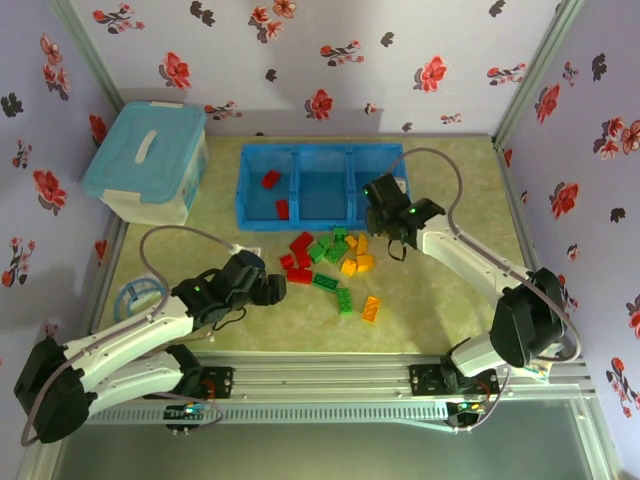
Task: Sort the legos into containers by color
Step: Place the lego in the container.
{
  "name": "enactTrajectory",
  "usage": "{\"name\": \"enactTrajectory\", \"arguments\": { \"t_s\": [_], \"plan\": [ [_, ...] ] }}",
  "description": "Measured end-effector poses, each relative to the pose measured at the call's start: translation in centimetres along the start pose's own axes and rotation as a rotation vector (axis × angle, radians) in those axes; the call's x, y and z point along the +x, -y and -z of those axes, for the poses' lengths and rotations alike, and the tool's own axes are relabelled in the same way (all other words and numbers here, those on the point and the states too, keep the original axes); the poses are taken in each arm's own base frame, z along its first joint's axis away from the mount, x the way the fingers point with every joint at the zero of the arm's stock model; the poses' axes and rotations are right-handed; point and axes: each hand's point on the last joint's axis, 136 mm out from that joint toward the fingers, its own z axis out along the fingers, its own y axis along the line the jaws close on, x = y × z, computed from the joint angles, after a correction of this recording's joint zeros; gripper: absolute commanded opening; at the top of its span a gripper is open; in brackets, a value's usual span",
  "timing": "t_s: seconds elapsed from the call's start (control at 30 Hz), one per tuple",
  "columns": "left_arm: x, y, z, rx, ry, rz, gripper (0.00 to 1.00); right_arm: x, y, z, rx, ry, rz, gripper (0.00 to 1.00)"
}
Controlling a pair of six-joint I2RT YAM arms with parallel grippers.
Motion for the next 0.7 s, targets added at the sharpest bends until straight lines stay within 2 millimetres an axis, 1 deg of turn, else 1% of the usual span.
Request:
{"name": "enactTrajectory", "arguments": {
  "t_s": [0.13, 0.33, 0.47, 0.7],
  "plan": [
    [-0.1, 0.0, 0.0, -0.001, 0.006, 0.000, 0.74, -2.4, 0.7, -0.5, -0.004, 0.008, -0.026, 0.22],
    [0.0, 0.2, 0.0, 0.001, 0.004, 0.006, 0.74, -5.1, 0.9, -2.6, -0.007, -0.009, -0.035, 0.22],
    [0.1, 0.2, -0.1, -0.003, 0.002, 0.009, 0.74, -6.3, 0.7, -4.5, -0.003, -0.038, -0.030, 0.22],
    [0.3, 0.0, -0.2, -0.014, 0.001, 0.008, 0.74, -7.5, 0.0, -7.5, 0.003, -0.087, -0.010, 0.21]
  ]
}}
